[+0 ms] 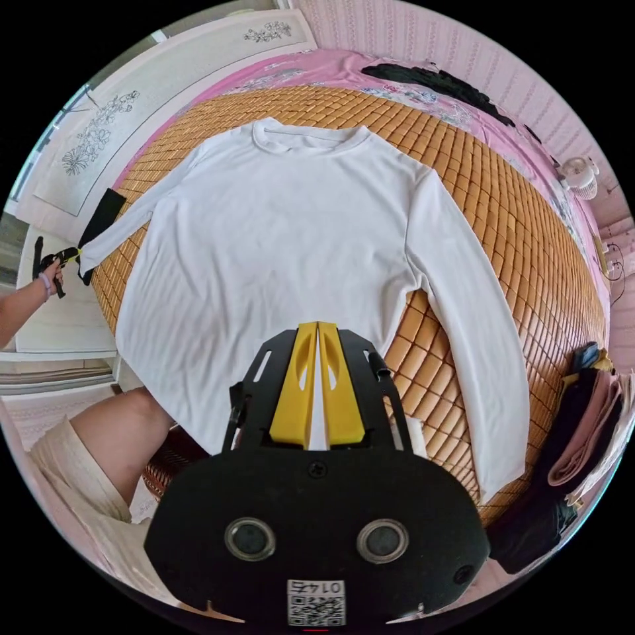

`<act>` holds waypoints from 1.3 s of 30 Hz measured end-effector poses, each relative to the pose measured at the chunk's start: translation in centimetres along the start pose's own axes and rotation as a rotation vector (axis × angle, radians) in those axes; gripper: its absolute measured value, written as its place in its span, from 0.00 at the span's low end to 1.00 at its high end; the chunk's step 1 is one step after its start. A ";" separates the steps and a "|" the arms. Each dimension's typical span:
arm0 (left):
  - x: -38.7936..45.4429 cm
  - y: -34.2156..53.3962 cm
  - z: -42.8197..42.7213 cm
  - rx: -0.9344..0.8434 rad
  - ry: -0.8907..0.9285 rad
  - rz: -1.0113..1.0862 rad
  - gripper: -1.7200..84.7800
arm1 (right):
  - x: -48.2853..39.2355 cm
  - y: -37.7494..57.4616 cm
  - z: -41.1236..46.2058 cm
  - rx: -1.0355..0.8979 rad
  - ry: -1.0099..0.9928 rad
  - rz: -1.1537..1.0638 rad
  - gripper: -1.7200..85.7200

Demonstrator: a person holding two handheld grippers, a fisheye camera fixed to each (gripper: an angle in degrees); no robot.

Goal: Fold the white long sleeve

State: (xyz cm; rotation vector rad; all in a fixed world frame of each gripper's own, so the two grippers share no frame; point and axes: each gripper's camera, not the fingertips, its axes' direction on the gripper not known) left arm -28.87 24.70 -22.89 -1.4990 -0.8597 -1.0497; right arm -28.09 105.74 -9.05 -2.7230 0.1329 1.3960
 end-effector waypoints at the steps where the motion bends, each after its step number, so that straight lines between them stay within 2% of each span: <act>1: 0.7 0.0 -1.0 0.031 0.008 -0.019 0.02 | 0.4 1.4 -0.4 -0.015 0.011 0.011 0.01; 4: 3.2 1.0 -4.9 0.133 0.062 -0.019 0.01 | 1.1 5.3 -1.0 -0.066 0.032 0.041 0.01; 7: 7.8 2.8 -7.7 0.149 0.216 0.125 0.01 | 1.5 8.8 -1.4 -0.088 -0.020 0.081 0.02; 10: 14.3 6.1 -7.5 0.048 0.280 0.324 0.01 | 1.1 10.6 -1.5 -0.087 -0.107 0.079 0.02; 14: 23.8 12.4 -3.7 -0.192 0.512 0.590 0.01 | -0.2 11.3 -1.1 -0.140 -0.018 -0.018 0.02; 18: 29.4 16.2 -0.8 -0.269 0.480 0.775 0.01 | -1.4 11.8 -1.7 -0.159 0.051 -0.083 0.02; 20: 31.1 17.6 0.8 -0.301 0.401 0.860 0.01 | -1.8 12.4 -1.9 -0.140 0.091 -0.100 0.01; 24: 31.2 18.3 0.8 -0.234 0.393 0.913 0.01 | -1.8 13.3 -2.5 -0.122 0.086 -0.083 0.01; 27: 31.4 19.5 1.1 -0.207 0.299 1.035 0.01 | -1.5 13.7 -2.8 -0.108 0.059 -0.021 0.01; 31: 31.0 20.7 1.1 -0.122 0.282 1.099 0.01 | -2.7 14.6 -3.0 -0.079 0.127 -0.026 0.01; 36: 28.4 20.9 1.7 -0.051 0.410 1.023 0.01 | -3.0 16.3 -3.7 0.004 0.123 0.008 0.01; 39: 26.0 21.1 1.5 -0.033 0.515 0.930 0.01 | -2.2 18.9 -5.5 0.071 -0.028 0.106 0.01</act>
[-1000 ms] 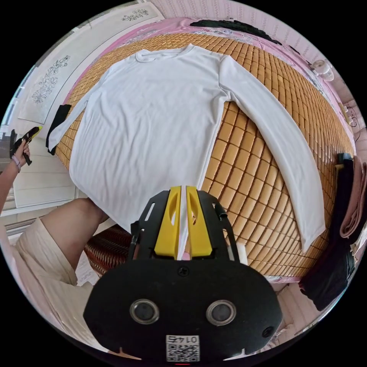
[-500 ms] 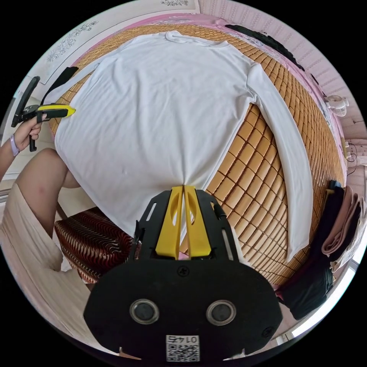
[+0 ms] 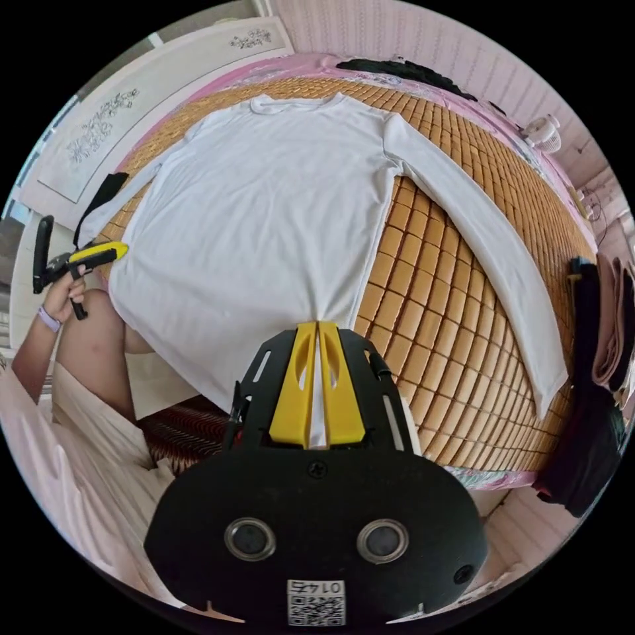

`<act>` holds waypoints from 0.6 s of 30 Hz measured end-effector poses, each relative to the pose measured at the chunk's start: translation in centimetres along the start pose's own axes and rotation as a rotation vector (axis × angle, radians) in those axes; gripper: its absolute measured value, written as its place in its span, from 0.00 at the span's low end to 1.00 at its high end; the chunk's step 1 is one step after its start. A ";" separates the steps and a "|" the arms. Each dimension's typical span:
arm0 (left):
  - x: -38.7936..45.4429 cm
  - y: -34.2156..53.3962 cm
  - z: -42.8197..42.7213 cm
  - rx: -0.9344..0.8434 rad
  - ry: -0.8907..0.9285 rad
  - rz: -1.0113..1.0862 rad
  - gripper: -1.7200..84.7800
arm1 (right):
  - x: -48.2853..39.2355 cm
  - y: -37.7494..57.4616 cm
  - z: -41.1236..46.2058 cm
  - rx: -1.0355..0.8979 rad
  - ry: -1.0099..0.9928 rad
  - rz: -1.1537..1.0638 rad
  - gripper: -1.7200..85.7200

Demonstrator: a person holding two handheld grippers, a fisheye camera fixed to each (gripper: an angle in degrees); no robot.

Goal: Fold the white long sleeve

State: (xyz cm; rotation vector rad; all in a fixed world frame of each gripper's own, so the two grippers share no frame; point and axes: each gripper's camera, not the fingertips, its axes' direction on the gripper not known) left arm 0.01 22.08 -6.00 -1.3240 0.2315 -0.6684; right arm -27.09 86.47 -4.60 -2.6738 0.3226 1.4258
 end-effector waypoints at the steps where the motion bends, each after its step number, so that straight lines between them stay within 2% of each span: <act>1: -0.2 1.2 -1.2 0.070 0.041 -0.027 0.01 | 0.1 1.5 -1.3 0.061 -0.037 0.041 0.01; 5: -0.9 5.5 -5.7 0.326 0.041 -0.119 0.01 | -1.0 5.0 -3.4 0.134 0.035 0.082 0.02; 7: -1.7 6.6 -7.0 0.420 0.028 -0.154 0.01 | -1.9 6.0 -3.4 0.156 0.134 0.082 0.02; 10: -3.2 7.0 -7.9 0.507 0.065 -0.183 0.01 | -2.8 5.1 -2.4 0.123 0.163 0.123 0.05; 13: -3.9 5.7 -7.4 0.492 0.068 -0.142 0.01 | -4.5 2.7 -2.1 0.184 0.168 0.069 0.09; 18: -4.7 3.3 -4.0 0.412 0.089 -0.103 0.01 | -6.2 -5.7 -1.0 0.261 0.253 -0.009 0.11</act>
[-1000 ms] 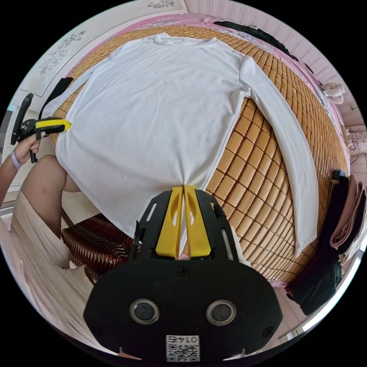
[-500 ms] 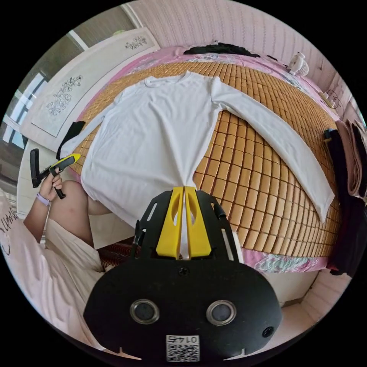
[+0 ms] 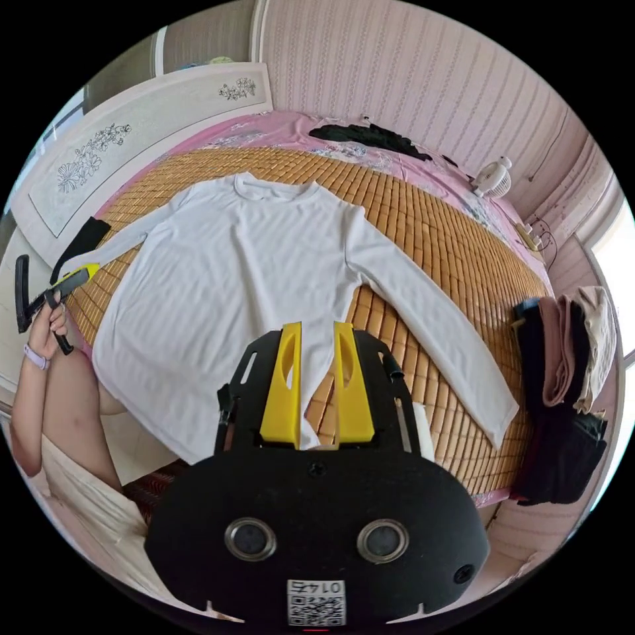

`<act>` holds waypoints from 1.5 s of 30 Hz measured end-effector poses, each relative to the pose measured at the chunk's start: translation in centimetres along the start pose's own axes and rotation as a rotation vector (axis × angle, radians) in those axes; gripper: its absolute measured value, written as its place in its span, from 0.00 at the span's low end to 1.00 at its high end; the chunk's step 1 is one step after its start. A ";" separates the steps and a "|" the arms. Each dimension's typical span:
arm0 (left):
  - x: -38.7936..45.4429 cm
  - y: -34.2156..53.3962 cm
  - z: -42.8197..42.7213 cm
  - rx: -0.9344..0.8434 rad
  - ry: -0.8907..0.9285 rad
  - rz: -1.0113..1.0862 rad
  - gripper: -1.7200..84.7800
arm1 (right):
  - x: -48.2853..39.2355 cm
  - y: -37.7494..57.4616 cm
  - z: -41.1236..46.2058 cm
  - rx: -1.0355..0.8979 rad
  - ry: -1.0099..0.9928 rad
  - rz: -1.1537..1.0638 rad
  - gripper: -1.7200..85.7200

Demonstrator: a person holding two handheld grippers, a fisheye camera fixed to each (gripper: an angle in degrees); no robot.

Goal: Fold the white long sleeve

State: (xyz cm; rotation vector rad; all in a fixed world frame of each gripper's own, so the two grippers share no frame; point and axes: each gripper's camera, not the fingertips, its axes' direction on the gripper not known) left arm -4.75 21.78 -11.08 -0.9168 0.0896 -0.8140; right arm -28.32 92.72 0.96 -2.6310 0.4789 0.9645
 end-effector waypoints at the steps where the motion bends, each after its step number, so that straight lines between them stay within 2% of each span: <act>1: -0.1 0.2 0.9 -0.028 -0.008 0.005 0.01 | -0.4 -2.4 1.2 0.012 0.015 -0.019 0.11; 7: -0.7 1.1 2.7 -0.100 -0.014 0.054 0.01 | -0.8 -13.4 8.8 -0.023 0.153 0.003 0.11; 12: -1.3 1.6 4.1 -0.182 -0.042 0.075 0.01 | 0.1 -17.8 16.0 -0.109 0.230 0.093 0.10; 15: -1.2 2.0 5.2 -0.260 -0.089 0.103 0.01 | 0.5 -18.5 19.3 -0.159 0.205 0.164 0.04; 16: -1.1 2.2 5.2 -0.246 -0.084 0.115 0.01 | 0.2 -18.6 19.6 -0.117 0.203 0.162 0.03; 20: -1.6 3.2 5.0 -0.240 -0.055 0.107 0.01 | -0.2 -19.5 20.9 -0.112 0.191 0.118 0.02; 24: -2.7 4.0 4.1 -0.225 -0.016 0.063 0.01 | -0.7 -19.5 21.2 -0.112 0.124 0.139 0.07; 27: -3.8 4.6 1.9 -0.151 -0.032 0.036 0.01 | -1.9 -18.1 19.7 -0.055 0.159 0.083 0.08; 33: -8.4 6.3 -9.5 0.235 -0.302 -0.175 0.02 | -6.7 -15.2 15.0 0.055 0.230 -0.139 0.09; 35: -10.7 8.0 -13.2 0.333 -0.480 -0.272 0.06 | -9.3 -15.0 13.8 0.081 0.197 -0.205 0.09; 38: -13.9 11.9 -15.7 0.382 -0.610 -0.468 0.09 | -15.1 -15.4 12.0 0.140 0.101 -0.315 0.09; 41: -15.1 16.2 -17.2 0.475 -0.622 -0.524 0.09 | -22.5 -16.5 10.9 0.179 -0.078 -0.452 0.10; 45: -17.2 18.5 -18.8 0.448 -0.669 -0.581 0.09 | -35.8 -17.6 9.9 0.217 -0.313 -0.701 0.11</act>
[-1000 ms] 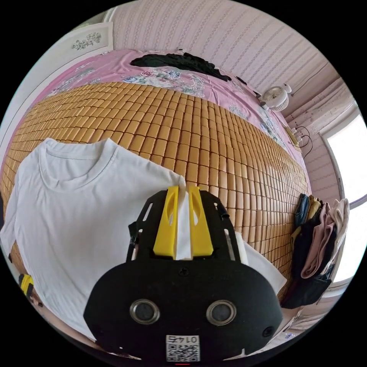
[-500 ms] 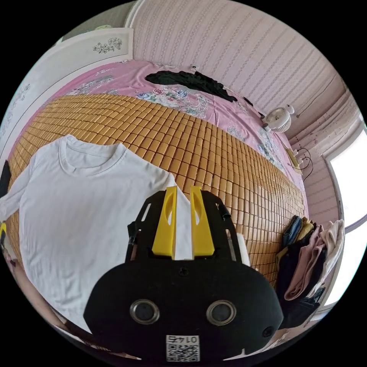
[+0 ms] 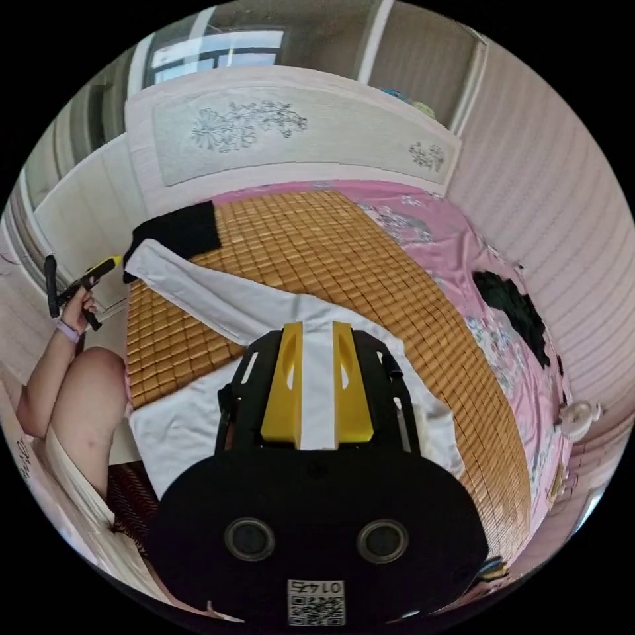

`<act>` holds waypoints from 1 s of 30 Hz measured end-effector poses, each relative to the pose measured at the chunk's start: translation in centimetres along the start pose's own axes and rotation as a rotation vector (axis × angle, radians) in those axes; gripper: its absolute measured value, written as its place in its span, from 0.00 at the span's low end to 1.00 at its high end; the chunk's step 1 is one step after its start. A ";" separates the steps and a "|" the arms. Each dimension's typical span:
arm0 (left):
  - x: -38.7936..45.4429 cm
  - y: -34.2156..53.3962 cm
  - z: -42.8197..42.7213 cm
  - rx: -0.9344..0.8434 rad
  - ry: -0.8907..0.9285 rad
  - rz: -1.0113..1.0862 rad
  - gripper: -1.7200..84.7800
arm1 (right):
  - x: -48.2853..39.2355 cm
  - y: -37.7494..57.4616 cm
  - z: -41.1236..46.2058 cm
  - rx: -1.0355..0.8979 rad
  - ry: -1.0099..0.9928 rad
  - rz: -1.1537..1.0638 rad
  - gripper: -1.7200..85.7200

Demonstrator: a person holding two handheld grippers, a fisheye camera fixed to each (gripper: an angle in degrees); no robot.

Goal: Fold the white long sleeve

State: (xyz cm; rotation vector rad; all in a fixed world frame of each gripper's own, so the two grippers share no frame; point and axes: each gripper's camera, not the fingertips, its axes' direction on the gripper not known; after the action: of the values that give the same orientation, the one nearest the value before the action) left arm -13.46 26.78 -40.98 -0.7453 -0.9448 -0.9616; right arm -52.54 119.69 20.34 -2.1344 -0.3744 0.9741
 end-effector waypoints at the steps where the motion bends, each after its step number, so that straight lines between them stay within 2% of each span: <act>1: -1.2 -0.1 -0.3 0.016 -0.003 -0.018 0.09 | -2.9 -2.4 1.3 0.010 -0.063 -0.074 0.11; 7: -4.8 0.4 0.3 -0.026 -0.031 -0.053 0.10 | -16.2 -11.7 7.1 -0.021 -0.320 -0.372 0.12; 12: -6.0 0.3 1.6 -0.052 0.027 -0.061 0.10 | -22.8 -15.7 10.8 -0.113 -0.460 -0.485 0.12; 20: -6.9 -0.3 3.4 -0.144 -0.007 -0.065 0.06 | -27.5 -18.0 13.8 -0.176 -0.457 -0.540 0.12; 23: -7.7 -0.3 3.4 -0.163 0.024 -0.090 0.02 | -28.4 -18.7 14.2 -0.183 -0.455 -0.532 0.12; 30: -8.7 -0.6 1.6 -0.189 0.070 -0.047 0.01 | -31.3 -19.4 14.8 -0.186 -0.412 -0.555 0.12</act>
State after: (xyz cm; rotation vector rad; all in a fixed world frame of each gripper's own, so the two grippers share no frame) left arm -16.78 30.83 -48.14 -0.8450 -0.8211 -1.1223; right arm -83.69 123.88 44.63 -1.8100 -1.2269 1.0611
